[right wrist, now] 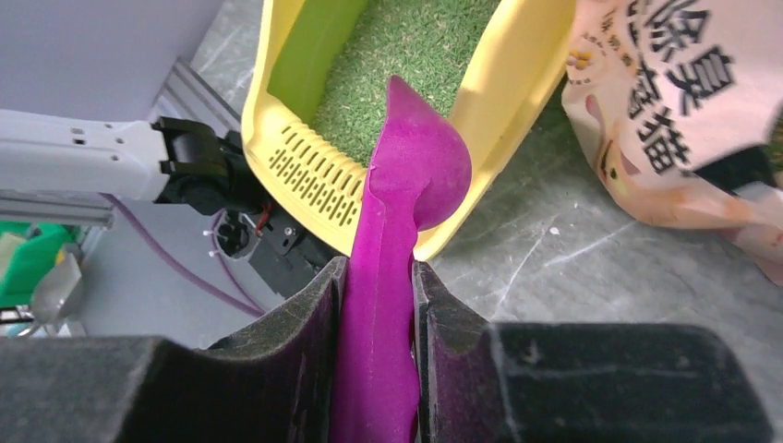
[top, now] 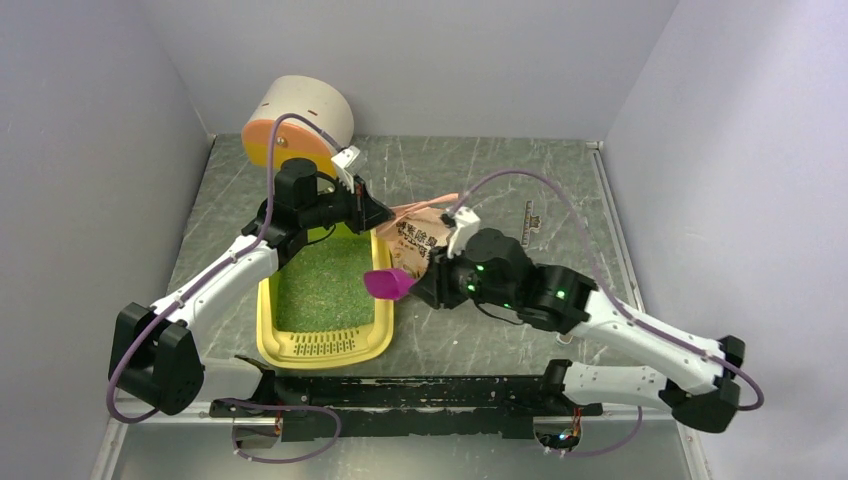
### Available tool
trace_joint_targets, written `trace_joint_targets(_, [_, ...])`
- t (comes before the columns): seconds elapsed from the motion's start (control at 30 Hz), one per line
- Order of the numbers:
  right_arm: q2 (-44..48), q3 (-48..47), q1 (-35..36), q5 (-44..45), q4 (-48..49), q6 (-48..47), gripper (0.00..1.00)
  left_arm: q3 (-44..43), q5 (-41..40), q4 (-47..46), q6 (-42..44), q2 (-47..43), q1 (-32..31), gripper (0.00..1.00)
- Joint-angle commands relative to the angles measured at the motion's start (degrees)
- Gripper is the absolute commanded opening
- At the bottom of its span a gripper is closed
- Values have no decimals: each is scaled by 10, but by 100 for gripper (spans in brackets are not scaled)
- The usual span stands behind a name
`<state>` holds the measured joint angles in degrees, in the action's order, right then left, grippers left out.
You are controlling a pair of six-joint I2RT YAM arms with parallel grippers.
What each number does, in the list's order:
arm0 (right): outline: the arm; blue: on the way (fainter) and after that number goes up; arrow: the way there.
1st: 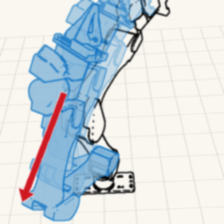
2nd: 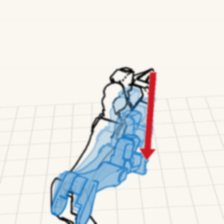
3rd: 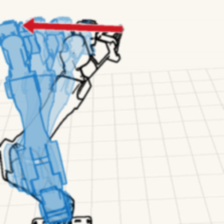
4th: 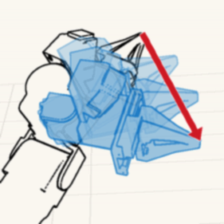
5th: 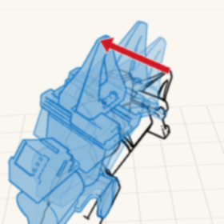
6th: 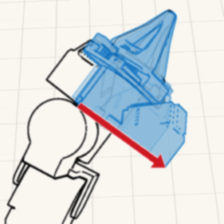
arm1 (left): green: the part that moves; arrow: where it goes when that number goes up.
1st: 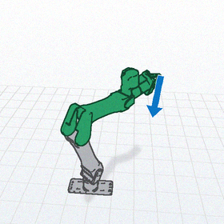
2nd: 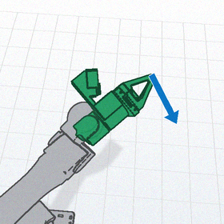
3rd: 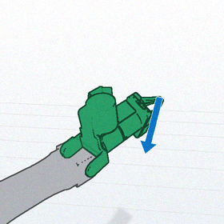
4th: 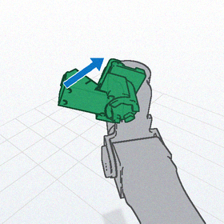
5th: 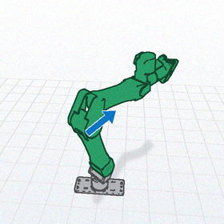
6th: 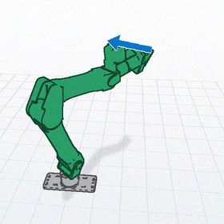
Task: Fill the litter box with clean litter
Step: 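Scoop the cat litter from the cat litter bag.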
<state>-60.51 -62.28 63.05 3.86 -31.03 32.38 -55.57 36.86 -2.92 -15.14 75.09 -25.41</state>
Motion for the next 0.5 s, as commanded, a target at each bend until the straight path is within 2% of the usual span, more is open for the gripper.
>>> trace_joint_targets(0.0, [84,-22,-1,63,-52,29,0,-3,34,-4,21,-16,-6,5])
trace_joint_targets(0.2, [71,-100,-2,260,-206,31,0,-14,27,21,36,-17,-7,5])
trace_joint_targets(0.47, [56,-152,-1,344,-264,16,0,-17,9,42,39,-11,-8,5])
